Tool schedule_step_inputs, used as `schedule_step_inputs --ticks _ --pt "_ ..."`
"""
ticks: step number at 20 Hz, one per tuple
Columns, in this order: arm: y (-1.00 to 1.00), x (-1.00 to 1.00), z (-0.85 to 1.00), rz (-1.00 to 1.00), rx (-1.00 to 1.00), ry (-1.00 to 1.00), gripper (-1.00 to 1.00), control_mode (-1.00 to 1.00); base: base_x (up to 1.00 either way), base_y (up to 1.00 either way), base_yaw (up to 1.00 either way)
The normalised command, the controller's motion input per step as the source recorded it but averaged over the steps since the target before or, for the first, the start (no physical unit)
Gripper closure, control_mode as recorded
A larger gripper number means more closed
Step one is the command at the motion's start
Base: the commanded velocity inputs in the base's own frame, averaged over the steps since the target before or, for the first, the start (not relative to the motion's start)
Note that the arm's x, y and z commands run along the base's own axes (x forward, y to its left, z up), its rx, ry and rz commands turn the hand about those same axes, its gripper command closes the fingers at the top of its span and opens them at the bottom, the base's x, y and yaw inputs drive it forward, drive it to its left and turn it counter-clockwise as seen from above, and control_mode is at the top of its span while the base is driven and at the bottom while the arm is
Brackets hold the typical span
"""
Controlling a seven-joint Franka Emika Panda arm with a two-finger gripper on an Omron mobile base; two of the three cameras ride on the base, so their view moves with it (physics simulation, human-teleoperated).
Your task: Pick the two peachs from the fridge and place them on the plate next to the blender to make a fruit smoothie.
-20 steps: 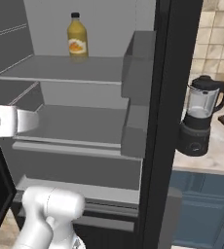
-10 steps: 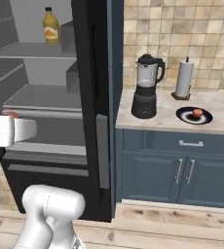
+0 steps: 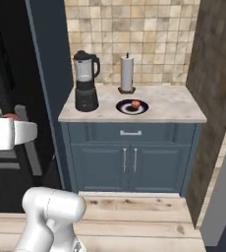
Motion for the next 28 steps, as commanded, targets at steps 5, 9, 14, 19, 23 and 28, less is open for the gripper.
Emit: schedule_step_inputs --ticks 5,9,14,19,23,28 --pt "0.0 0.0 0.0 0.0 0.0 0.0 1.0 1.0 1.0 -1.0 -0.06" --pt "0.0 0.0 0.0 0.0 0.0 0.0 1.0 1.0 1.0 -0.71 0.0" --pt "0.0 0.0 0.0 0.0 0.0 0.0 1.0 1.0 1.0 -0.27 0.0" --pt "0.0 0.0 0.0 0.0 0.0 0.0 1.0 1.0 1.0 0.04 0.0" --pt "0.0 0.0 0.0 0.0 0.0 0.0 1.0 1.0 1.0 0.15 0.0" --pt "0.0 0.27 -0.36 0.0 -0.02 0.23 1.0 -1.0 0.3 0.0 0.0"
